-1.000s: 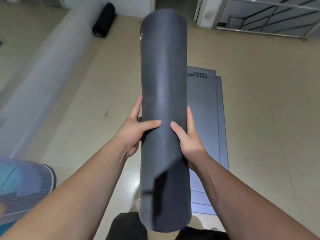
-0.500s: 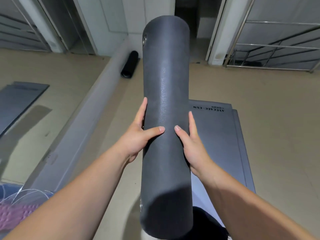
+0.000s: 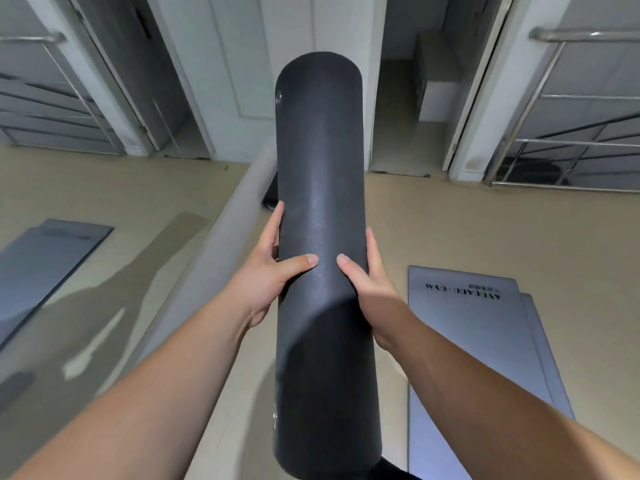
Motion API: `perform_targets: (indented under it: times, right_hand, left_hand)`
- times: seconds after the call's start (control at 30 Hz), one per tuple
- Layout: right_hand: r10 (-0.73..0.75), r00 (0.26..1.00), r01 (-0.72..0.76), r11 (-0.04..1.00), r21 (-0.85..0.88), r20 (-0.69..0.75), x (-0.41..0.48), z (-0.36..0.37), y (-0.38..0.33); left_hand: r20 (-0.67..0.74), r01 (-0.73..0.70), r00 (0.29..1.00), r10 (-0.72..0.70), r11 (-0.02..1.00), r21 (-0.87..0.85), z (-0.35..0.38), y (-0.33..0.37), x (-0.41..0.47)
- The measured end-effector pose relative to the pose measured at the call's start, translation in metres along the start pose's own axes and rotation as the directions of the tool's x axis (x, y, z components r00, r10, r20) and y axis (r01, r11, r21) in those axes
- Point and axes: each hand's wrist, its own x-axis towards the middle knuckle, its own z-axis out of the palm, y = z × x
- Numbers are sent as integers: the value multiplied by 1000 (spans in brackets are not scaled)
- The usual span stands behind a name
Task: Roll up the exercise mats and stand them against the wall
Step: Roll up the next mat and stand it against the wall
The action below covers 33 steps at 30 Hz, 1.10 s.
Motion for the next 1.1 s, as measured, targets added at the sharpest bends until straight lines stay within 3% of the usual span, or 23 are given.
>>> perform_targets:
  times: [0.47, 0.63, 0.87, 1.1]
  right_hand:
    - [-129, 991, 123, 983, -138, -41, 371, 66, -38]
    - [-79, 991, 66, 990, -122, -107, 492, 85, -64]
    - [-15, 987, -7, 991, -131, -161, 657, 72, -81]
    - [17, 993, -35, 988, -152, -121, 865, 22, -93]
  left_hand:
    - [19, -21, 1000, 21, 999, -45, -172, 46, 351]
    - [57, -7, 998, 10, 999, -49, -220, 79, 468]
    - [66, 36, 997, -35, 999, -25, -256, 99, 634]
    - [-69, 61, 996, -64, 997, -49, -270, 97, 828]
